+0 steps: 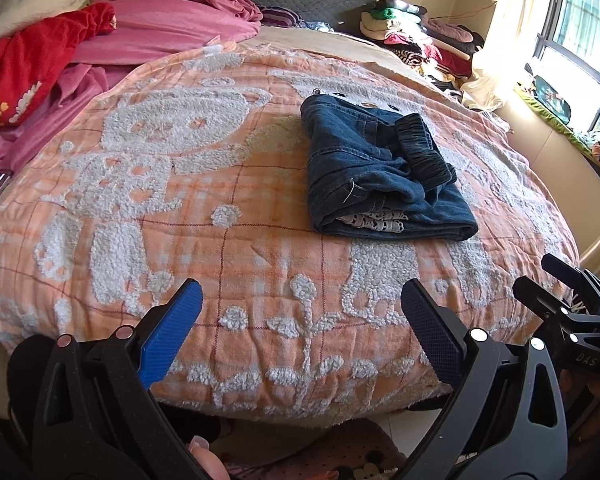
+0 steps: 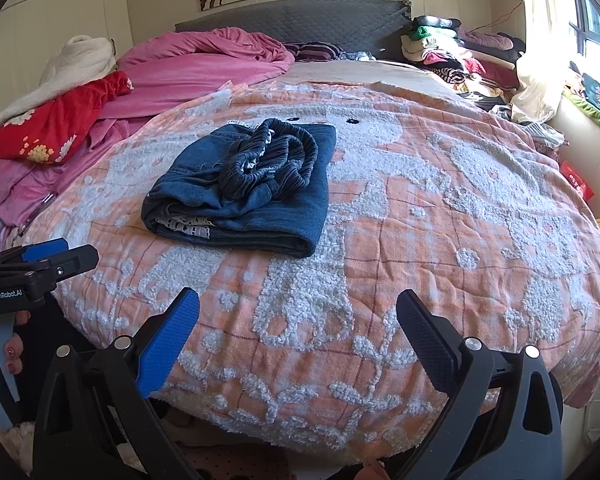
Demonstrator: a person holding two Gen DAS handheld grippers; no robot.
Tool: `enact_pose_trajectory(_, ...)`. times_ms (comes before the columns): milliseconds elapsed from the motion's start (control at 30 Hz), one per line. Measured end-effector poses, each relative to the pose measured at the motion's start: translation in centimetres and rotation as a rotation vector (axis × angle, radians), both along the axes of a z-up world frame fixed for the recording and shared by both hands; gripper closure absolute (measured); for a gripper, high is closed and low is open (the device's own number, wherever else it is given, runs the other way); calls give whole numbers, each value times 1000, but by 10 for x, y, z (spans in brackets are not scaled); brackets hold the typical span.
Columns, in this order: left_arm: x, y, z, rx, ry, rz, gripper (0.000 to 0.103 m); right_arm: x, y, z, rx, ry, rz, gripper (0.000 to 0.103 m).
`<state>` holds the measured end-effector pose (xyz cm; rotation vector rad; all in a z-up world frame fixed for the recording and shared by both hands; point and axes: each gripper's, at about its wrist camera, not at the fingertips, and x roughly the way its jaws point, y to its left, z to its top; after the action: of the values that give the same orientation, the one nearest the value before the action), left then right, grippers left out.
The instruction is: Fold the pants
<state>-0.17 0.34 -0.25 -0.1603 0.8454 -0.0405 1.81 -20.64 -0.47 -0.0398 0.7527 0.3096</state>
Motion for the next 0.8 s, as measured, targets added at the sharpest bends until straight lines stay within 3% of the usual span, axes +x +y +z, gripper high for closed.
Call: enact_pose_trajectory(800,-1,1,3,19,-5,12,9,-1,2,1,2,0,-2,5)
